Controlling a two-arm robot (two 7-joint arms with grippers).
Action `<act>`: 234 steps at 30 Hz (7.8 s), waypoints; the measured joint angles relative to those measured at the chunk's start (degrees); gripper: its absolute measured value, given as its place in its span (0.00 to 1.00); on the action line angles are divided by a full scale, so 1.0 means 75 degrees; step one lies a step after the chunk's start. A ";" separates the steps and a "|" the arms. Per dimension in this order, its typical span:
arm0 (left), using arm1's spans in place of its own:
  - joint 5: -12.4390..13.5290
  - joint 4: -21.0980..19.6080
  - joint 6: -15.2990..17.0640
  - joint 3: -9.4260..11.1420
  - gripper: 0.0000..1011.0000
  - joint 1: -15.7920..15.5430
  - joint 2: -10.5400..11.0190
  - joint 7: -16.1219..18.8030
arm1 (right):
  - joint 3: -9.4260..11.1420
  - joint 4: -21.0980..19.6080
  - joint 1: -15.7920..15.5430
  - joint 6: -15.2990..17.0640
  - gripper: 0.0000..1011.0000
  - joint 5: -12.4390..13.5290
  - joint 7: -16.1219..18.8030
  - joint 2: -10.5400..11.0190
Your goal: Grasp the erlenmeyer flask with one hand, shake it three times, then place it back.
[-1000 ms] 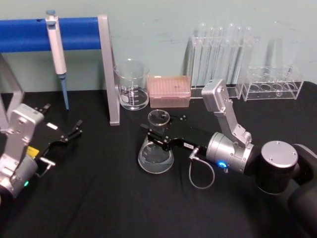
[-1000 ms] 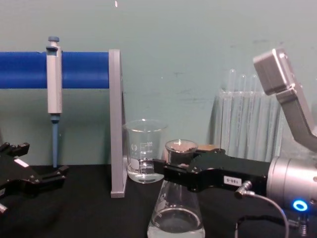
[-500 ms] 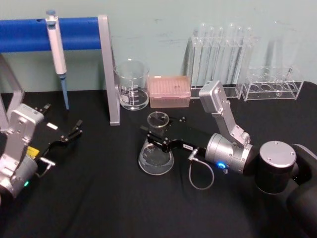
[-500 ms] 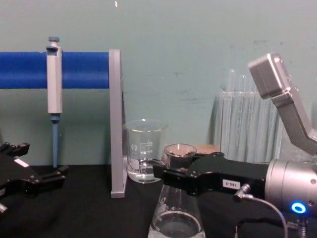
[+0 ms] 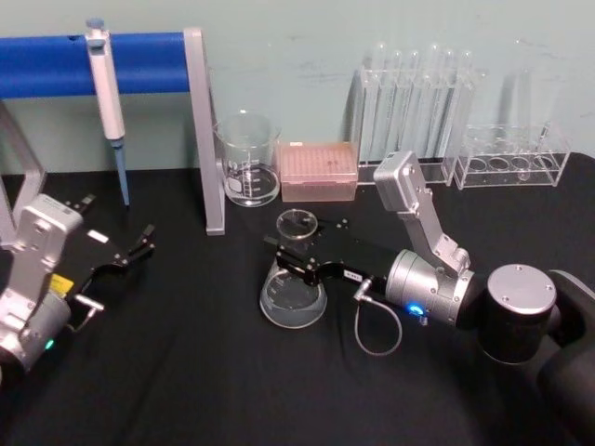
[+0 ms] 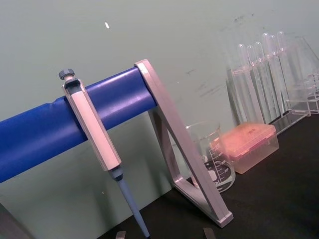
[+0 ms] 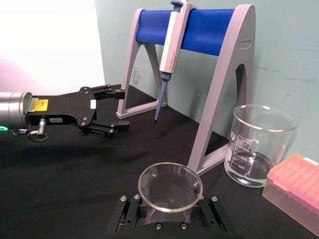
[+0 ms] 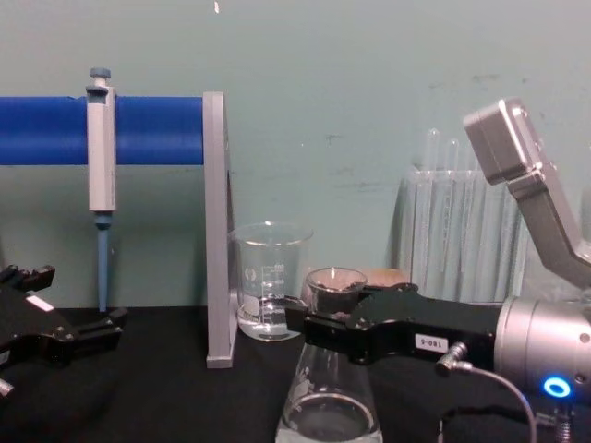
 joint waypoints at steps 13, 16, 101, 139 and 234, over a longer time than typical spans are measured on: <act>0.0000 0.0000 0.0000 0.0000 0.99 0.0000 0.0000 0.0000 | 0.0000 -0.0007 0.0000 -0.0002 0.78 0.0013 0.0001 0.0000; 0.0000 0.0000 0.0000 0.0000 0.99 0.0000 0.0000 0.0000 | 0.0000 -0.0007 0.0000 -0.0002 0.85 0.0014 0.0001 0.0000; 0.0000 0.0000 0.0000 0.0000 0.99 0.0000 -0.0001 0.0000 | 0.1293 0.0441 -0.0709 0.0115 0.99 -0.0919 -0.2865 -0.0301; 0.0000 0.0000 0.0000 0.0000 0.99 0.0000 0.0000 0.0000 | 0.1295 0.0400 -0.0711 0.0090 0.99 -0.0883 -0.2858 -0.0290; 0.0001 0.0000 0.0000 0.0000 0.99 0.0000 0.0000 0.0000 | 0.1295 0.0400 -0.0711 0.0091 0.99 -0.0879 -0.2858 -0.0290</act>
